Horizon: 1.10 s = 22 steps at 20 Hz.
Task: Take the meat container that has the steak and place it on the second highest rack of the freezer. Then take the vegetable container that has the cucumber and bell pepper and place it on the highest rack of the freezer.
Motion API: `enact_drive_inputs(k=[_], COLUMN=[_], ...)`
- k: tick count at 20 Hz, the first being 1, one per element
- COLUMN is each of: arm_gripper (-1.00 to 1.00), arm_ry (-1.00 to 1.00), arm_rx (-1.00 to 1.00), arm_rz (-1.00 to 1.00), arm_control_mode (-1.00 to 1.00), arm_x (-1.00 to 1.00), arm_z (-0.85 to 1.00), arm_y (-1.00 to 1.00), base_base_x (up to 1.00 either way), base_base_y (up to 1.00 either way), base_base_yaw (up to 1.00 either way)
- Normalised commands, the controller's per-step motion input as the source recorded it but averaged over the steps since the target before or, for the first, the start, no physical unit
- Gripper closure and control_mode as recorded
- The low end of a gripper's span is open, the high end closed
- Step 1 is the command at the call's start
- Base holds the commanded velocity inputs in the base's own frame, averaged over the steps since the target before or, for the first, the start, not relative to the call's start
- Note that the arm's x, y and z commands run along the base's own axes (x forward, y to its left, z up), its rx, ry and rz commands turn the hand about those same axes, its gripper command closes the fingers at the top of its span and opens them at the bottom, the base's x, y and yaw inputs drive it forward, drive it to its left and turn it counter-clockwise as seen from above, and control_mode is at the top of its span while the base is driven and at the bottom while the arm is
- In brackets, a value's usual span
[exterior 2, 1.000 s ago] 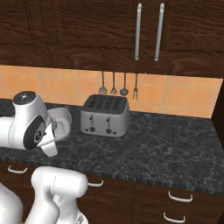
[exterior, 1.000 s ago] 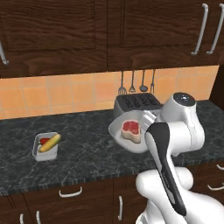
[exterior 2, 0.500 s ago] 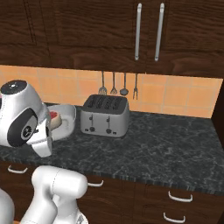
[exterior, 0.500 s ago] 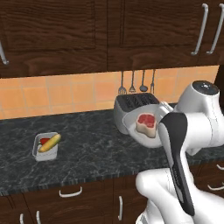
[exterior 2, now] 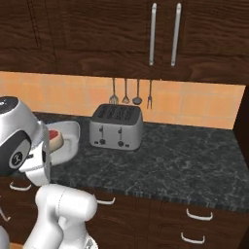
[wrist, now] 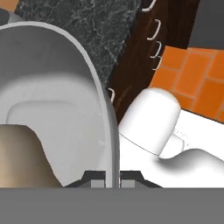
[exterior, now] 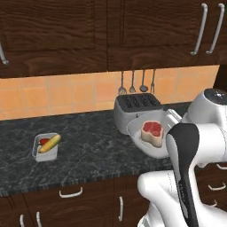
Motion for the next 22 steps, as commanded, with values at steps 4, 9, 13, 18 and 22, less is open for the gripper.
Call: enact_drive_inputs(k=[4, 9, 13, 18, 22], arm_gripper=[1.00, 1.00, 1.00, 1.00, 1.00], arm_ry=[0.00, 0.00, 0.00, 0.00, 0.00], arm_rx=[0.00, 0.00, 0.00, 0.00, 0.00], arm_rz=[0.00, 0.00, 0.00, 0.00, 0.00], arm_control_mode=[1.00, 1.00, 1.00, 1.00, 1.00], arm_x=[0.00, 0.00, 0.00, 0.00, 0.00], arm_z=[0.00, 0.00, 0.00, 0.00, 0.00], arm_y=[0.00, 0.00, 0.00, 0.00, 0.00], base_base_x=[-0.17, -0.24, -0.28, -0.22, -0.14], base_base_y=[0.63, 0.90, 0.38, 0.02, 0.00], base_base_yaw=[-0.34, -0.60, -0.84, -0.98, -1.00])
